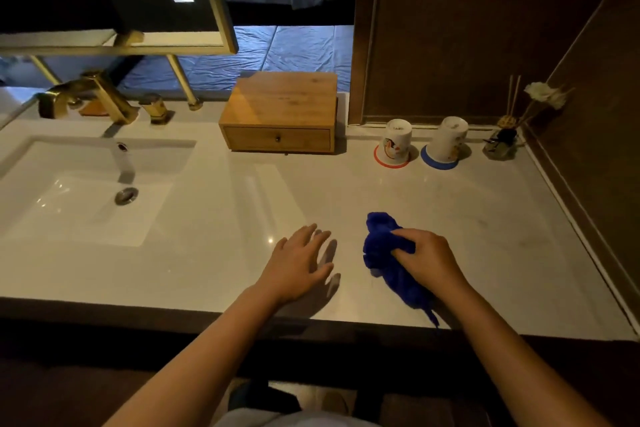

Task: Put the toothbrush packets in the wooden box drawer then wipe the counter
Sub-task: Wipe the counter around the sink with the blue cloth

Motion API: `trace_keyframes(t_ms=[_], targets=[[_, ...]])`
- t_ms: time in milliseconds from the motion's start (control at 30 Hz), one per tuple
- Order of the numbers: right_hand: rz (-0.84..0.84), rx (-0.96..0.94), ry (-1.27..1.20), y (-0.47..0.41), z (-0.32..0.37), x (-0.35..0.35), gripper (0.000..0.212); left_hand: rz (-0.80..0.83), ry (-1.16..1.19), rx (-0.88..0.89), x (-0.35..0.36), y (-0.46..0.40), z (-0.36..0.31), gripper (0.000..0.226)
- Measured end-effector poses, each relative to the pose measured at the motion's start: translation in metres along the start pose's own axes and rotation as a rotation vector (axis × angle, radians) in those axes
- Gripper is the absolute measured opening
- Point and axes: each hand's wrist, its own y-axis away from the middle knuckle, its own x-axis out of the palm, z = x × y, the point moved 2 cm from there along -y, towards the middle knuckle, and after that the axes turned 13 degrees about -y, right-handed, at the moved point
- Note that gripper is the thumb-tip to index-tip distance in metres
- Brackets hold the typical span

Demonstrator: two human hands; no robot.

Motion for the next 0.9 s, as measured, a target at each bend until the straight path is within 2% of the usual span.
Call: trace_keyframes(t_ms=[167,433,567,700,900], targets=[[0.024,-0.03,0.012,0.0,0.034,0.031,0.026,-0.224,-0.022,-0.052,-0.024,0.032,0.069,0.062],[0.039,-0.066,0.05,0.012,0.087,0.103,0.027,-0.313,-0.085,-0.331,-0.033,0.082,0.256,0.057],[-0.011,-0.028,0.069,0.021,0.109,0.15,0.029,-0.251,-0.088,-0.456,-0.031,0.101,0.345,0.047],[-0.096,0.019,0.111,0.028,0.134,0.196,0.03,-0.139,-0.098,-0.431,-0.028,0.11,0.412,0.05],[-0.22,-0.002,0.155,0.046,0.157,0.23,0.03,-0.158,-0.02,-0.382,-0.025,0.111,0.426,0.047]])
